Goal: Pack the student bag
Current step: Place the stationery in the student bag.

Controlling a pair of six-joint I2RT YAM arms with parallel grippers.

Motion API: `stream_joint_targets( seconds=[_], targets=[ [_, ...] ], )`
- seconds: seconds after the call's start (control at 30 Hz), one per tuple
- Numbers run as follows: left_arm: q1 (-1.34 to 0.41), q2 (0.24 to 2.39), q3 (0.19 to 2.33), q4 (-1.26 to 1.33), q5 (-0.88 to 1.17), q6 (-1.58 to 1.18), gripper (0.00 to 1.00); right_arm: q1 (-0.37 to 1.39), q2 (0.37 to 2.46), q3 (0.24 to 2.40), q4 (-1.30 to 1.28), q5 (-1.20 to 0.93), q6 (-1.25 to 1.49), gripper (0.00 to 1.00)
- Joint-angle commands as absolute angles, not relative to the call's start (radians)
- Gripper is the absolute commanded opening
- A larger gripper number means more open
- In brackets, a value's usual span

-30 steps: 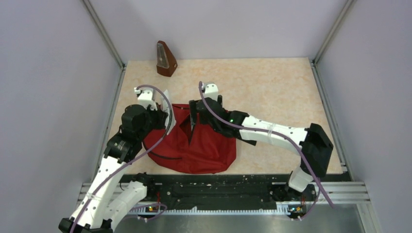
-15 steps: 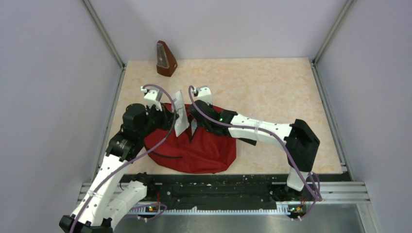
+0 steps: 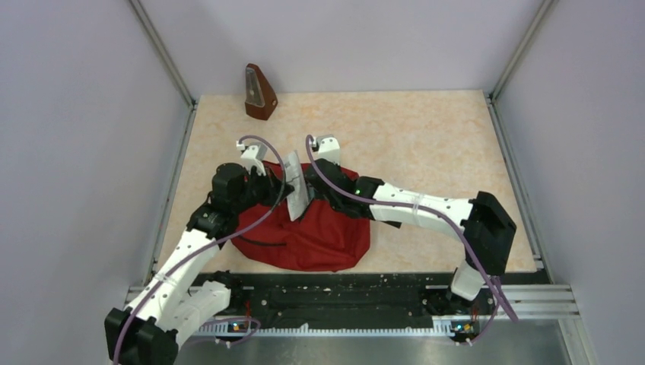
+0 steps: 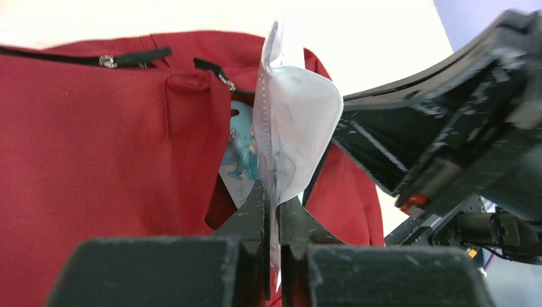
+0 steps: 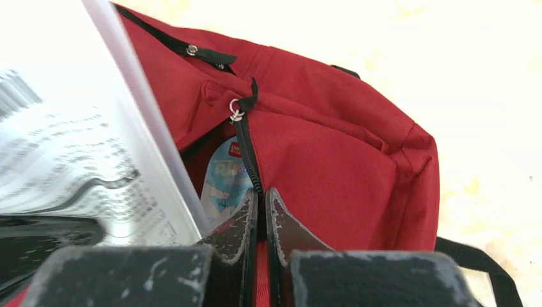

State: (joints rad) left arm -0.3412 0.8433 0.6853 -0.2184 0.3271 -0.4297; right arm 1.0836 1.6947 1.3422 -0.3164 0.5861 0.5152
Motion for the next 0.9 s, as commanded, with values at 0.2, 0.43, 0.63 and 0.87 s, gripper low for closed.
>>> stream_joint_targets(
  seconds=[0.2, 0.43, 0.63, 0.87],
  targets=[
    [-0.336, 0.996, 0.777, -0.331, 0.403, -0.389, 0.00, 1.090, 1.566, 1.301, -0.156, 0.591, 0.476, 0.00],
    [-0.337, 1.181, 0.870, -0.444, 0.558, -0.334, 0.00, 1.090, 1.548, 1.271, -0.093, 0.660, 0.465, 0.00],
    [-0.337, 1.225, 0.854, -0.469, 0.558, -0.339, 0.00, 1.056, 1.560, 1.268, -0.057, 0.753, 0.452, 0.00],
    [-0.337, 1.191, 0.801, -0.440, 0.624, -0.350, 0.00, 0.958, 1.542, 1.194, 0.086, 0.635, 0.489, 0.00]
  ],
)
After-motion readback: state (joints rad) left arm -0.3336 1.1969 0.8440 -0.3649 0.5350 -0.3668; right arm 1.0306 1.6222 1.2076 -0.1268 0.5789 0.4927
